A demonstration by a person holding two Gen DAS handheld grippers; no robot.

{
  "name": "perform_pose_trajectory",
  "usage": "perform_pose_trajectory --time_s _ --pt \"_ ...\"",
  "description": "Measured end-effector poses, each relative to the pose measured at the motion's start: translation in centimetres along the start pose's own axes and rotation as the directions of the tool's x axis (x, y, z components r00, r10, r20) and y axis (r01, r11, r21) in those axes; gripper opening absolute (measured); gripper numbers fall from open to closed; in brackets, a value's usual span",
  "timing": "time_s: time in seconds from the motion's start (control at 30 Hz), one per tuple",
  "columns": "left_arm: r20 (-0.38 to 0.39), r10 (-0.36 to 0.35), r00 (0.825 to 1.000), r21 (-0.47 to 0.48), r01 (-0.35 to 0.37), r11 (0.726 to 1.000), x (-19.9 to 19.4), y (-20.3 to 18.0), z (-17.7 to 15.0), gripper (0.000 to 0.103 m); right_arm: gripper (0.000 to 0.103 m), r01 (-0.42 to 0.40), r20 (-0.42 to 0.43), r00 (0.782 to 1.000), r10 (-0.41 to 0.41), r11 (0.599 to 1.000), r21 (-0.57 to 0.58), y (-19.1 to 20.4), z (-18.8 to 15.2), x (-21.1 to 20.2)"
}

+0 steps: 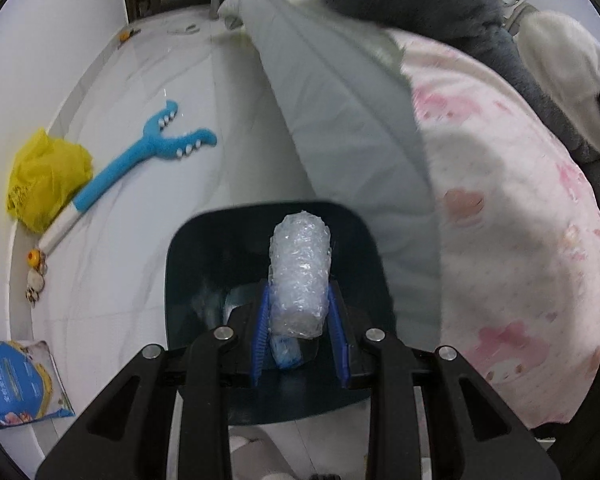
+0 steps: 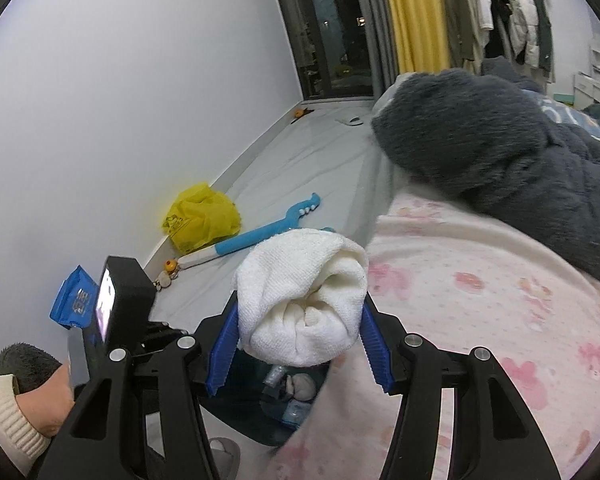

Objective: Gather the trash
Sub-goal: 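Drop the plastic roll into the bin with the left tool while the right tool drops the cloth bundle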

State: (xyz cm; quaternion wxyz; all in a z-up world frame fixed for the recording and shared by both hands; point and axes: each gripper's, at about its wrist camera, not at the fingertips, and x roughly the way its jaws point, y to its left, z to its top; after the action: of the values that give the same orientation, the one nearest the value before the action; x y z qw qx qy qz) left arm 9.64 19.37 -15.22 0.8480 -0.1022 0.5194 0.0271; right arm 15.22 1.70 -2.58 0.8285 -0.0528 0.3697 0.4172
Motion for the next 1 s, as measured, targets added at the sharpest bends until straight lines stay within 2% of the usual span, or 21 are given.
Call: perform_pose_trajectory --time_s 0.37,0.57,0.73,1.0 --pt "-0.095 -0.034 0.995 -0.068 0.028 0.997 1.6 3.5 -2.2 0.031 0.057 -0.028 -0.073 0.997 0.025 0.999 -0.037 3.0 0.2 4.7" --pt "-0.128 -0.039 0.991 -0.087 0.028 0.996 2.0 4.8 -2.9 0.045 0.057 -0.029 -0.137 0.99 0.02 0.998 -0.063 4.2 -0.1 7.5" --pt "-0.101 -0.006 0.995 -0.092 -0.004 0.996 1.1 6.0 -3.2 0.06 0.057 -0.023 -0.193 0.981 0.007 0.996 -0.084 4.9 -0.6 9.7" --pt "-0.001 0.023 1.0 -0.11 -0.023 0.994 -1.6 7.7 -3.2 0.073 0.057 -0.01 -0.305 0.952 -0.024 0.994 -0.112 5.8 -2.2 13.8"
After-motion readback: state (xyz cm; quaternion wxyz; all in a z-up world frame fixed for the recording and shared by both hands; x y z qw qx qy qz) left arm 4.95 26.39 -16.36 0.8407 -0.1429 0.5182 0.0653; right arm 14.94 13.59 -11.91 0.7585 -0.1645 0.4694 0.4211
